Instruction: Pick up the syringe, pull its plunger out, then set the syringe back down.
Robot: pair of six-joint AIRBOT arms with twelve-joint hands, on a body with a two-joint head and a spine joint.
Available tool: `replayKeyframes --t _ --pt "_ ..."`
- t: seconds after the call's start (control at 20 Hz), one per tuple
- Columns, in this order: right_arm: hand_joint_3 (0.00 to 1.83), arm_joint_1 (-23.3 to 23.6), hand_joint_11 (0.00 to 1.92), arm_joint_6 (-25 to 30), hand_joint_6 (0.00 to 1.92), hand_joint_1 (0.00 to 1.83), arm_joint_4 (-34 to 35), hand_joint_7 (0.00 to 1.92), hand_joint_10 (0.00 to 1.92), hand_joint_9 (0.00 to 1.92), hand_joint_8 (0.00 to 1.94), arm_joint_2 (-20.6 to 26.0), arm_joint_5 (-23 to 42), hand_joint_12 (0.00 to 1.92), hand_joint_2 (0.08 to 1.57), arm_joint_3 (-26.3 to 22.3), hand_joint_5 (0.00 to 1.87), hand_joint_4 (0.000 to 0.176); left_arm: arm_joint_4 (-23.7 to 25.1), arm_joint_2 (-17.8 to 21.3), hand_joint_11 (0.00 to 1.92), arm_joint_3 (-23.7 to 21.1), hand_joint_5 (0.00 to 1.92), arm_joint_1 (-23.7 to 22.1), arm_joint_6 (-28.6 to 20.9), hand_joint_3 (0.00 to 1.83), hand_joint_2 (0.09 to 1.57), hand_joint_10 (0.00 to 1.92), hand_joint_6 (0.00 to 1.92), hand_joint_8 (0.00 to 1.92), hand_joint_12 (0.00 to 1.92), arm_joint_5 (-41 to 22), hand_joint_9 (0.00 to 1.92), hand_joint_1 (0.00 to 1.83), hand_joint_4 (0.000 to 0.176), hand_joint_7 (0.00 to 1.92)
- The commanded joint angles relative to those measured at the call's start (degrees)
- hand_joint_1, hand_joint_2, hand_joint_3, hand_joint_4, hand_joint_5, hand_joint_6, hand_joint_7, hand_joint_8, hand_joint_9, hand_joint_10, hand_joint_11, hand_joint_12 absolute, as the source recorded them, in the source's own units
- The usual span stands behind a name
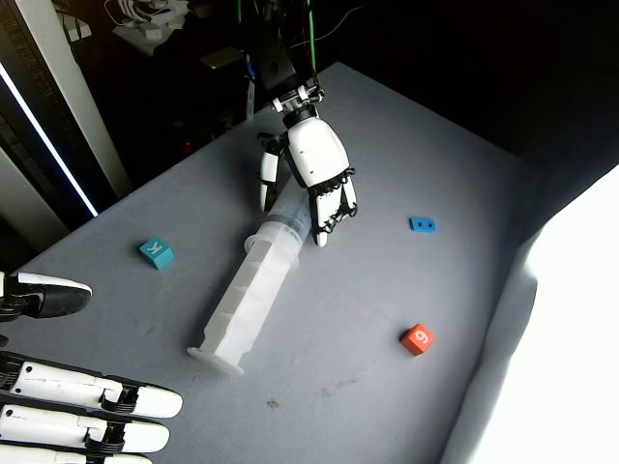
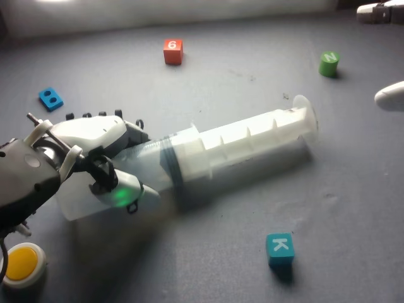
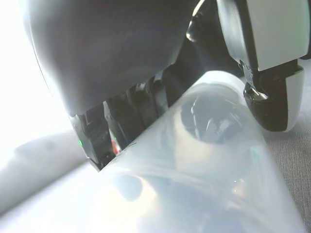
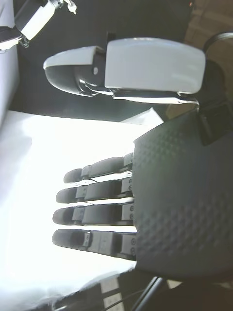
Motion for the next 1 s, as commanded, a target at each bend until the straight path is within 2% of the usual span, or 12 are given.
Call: replayKeyframes --t 0.0,0.05,0.15,0.2,0.25,0.4,0.5,0.6,0.7,0.75,0.85,0.95 --pt "0.00 0.79 0.00 -0.45 0.01 0.68 -0.29 0.22 0.00 0.22 0.00 0.64 6.09 0.52 0.96 -0.07 0.20 0.000 2.59 0.45 0.20 -0.20 0.55 -1.04 -0.08 0.00 1.12 0.17 0.01 0.02 1.06 -3.38 0.63 0.87 0.000 0.69" --pt "0.01 0.78 0.00 -0.45 0.00 0.74 -2.35 0.20 0.00 0.20 0.00 0.77 6.09 0.48 0.97 -0.10 0.17 0.000 2.59 0.62 0.11 -0.35 0.45 -1.65 0.18 0.00 1.05 0.15 0.00 0.00 1.09 -3.37 0.58 0.89 0.000 0.63" --pt "0.01 0.86 0.00 -0.54 0.00 0.72 -7.84 0.13 0.00 0.13 0.00 1.64 4.99 0.30 1.01 -0.98 0.09 0.000 2.50 0.79 0.06 -0.57 0.43 -2.41 0.27 0.00 0.99 0.13 0.00 0.00 1.11 -3.37 0.56 0.91 0.000 0.60" --pt "0.00 1.10 0.00 -0.82 0.00 0.73 -9.54 0.22 0.00 0.22 0.00 2.13 4.64 0.49 0.97 -1.77 0.18 0.000 2.04 0.92 0.01 -0.76 0.14 -2.84 0.73 0.00 0.88 0.03 0.00 0.01 0.71 -3.37 0.26 0.74 0.000 0.25" --pt "0.00 1.41 0.00 -1.82 0.00 0.73 -9.85 0.24 0.00 0.24 0.00 2.27 4.60 0.55 0.96 -2.30 0.20 0.000 1.62 1.10 0.00 -1.03 0.08 -3.08 1.07 0.00 0.85 0.01 0.00 0.01 0.58 -3.37 0.20 0.71 0.000 0.18" --pt "0.01 4.08 0.00 -2.11 0.00 0.69 -9.71 0.24 0.00 0.23 0.00 2.24 2.82 0.52 0.98 -2.80 0.20 0.000 1.56 1.29 0.00 -1.54 0.07 -3.24 1.09 0.00 0.86 0.01 0.01 0.01 0.55 -3.37 0.19 0.68 0.000 0.18" --pt "0.01 4.34 0.00 -3.67 0.00 0.70 -9.72 0.21 0.00 0.21 0.00 2.26 2.89 0.46 0.99 -3.53 0.16 0.000 2.10 1.64 0.00 -1.77 0.04 -3.46 1.09 0.00 0.86 0.00 0.00 0.00 0.49 -3.15 0.17 0.69 0.000 0.15" --pt "0.01 4.03 0.00 -4.24 0.00 0.65 -9.71 0.22 0.00 0.22 0.00 2.32 3.30 0.49 1.00 -3.84 0.17 0.000 3.33 2.44 0.00 -1.88 0.05 -4.17 1.09 0.00 0.86 0.01 0.00 0.01 0.53 -2.36 0.18 0.67 0.000 0.16" --pt "0.00 3.71 0.00 -4.25 0.00 0.72 -9.71 0.22 0.00 0.21 0.00 2.55 4.80 0.46 1.00 -4.05 0.18 0.000 4.25 3.17 0.00 -1.58 0.09 -6.21 3.04 0.00 0.84 0.02 0.01 0.01 0.64 0.16 0.22 0.67 0.000 0.21" --pt "0.00 3.40 0.00 -4.25 0.00 0.75 -9.66 0.21 0.00 0.20 0.00 2.66 6.49 0.43 0.99 -4.04 0.17 0.000 4.25 3.46 0.00 -1.32 0.10 -7.92 5.23 0.00 0.87 0.01 0.01 0.01 0.63 2.37 0.22 0.68 0.000 0.21" --pt "0.00 2.75 0.00 -4.25 0.01 0.80 -8.92 0.24 0.01 0.23 0.01 2.72 8.02 0.51 0.94 -4.04 0.20 0.000 4.25 3.87 0.00 -1.11 0.10 -11.43 8.42 0.00 0.86 0.01 0.01 0.01 0.59 5.77 0.22 0.69 0.000 0.22" --pt "0.00 2.19 0.00 -4.23 0.00 0.77 -8.87 0.23 0.01 0.23 0.01 2.59 8.02 0.50 0.92 -4.08 0.19 0.000 4.87 4.10 0.00 -1.33 0.18 -14.72 10.34 0.00 0.83 0.06 0.03 0.05 0.72 9.03 0.36 0.68 0.000 0.35"
